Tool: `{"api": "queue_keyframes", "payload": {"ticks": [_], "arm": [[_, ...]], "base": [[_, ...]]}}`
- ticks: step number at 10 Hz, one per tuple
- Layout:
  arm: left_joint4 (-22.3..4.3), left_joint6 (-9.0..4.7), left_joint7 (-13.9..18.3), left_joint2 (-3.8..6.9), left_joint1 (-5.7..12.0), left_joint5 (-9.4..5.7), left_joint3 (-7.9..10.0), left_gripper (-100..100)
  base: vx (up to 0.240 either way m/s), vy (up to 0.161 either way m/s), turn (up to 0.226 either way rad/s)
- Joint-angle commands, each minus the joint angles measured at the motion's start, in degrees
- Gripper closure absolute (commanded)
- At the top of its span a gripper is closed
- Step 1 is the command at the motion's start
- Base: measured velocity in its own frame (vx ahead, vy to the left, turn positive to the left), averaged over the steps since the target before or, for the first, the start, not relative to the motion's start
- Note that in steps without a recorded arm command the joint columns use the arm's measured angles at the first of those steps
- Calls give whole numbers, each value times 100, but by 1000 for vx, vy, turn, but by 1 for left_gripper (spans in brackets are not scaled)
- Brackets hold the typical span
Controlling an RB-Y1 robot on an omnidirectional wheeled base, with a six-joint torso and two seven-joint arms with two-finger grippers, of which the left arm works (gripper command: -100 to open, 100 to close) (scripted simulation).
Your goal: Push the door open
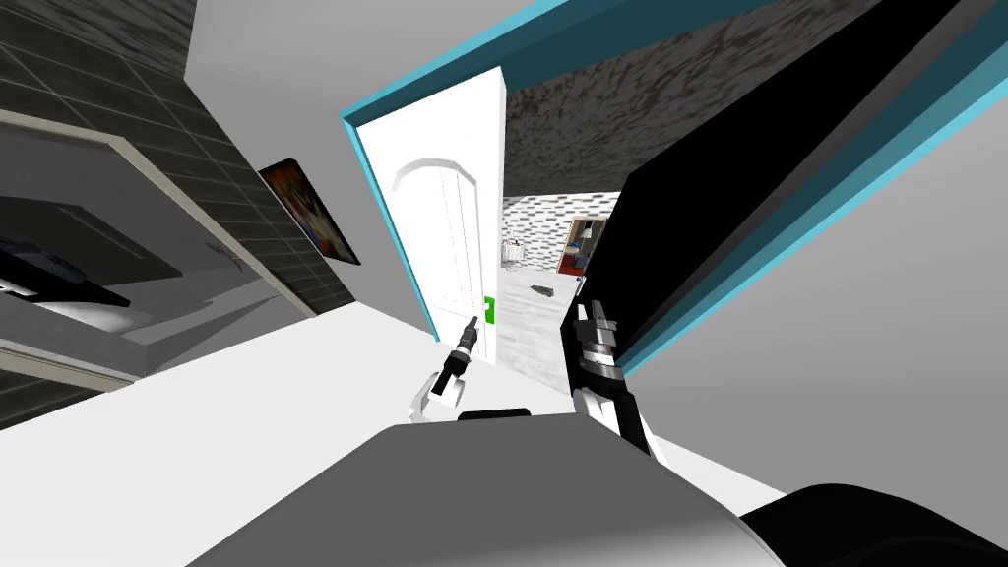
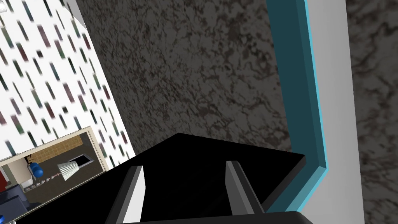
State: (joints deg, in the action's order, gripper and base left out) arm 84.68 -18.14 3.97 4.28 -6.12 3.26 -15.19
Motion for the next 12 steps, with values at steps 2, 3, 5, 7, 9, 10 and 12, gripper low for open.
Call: {"api": "queue_keyframes", "payload": {"ticks": [2,3,5,7,9,10,12], "arm": [[-308,111,59,-33,159,-12,-149,-100],[-453,146,84,-49,244,-20,-199,-100],[-679,201,123,-80,377,-32,-276,-100],[-717,221,111,-109,405,-27,-290,-100],[-813,206,111,-69,467,-38,-250,-100],[-850,196,107,-68,492,-42,-230,-100],[-930,175,99,-91,545,-50,-188,-100]], "base": [[65,172,-128],[83,170,-94],[76,158,-94],[49,95,-51],[135,-44,-25],[162,-66,-23],[185,-72,-24]]}}
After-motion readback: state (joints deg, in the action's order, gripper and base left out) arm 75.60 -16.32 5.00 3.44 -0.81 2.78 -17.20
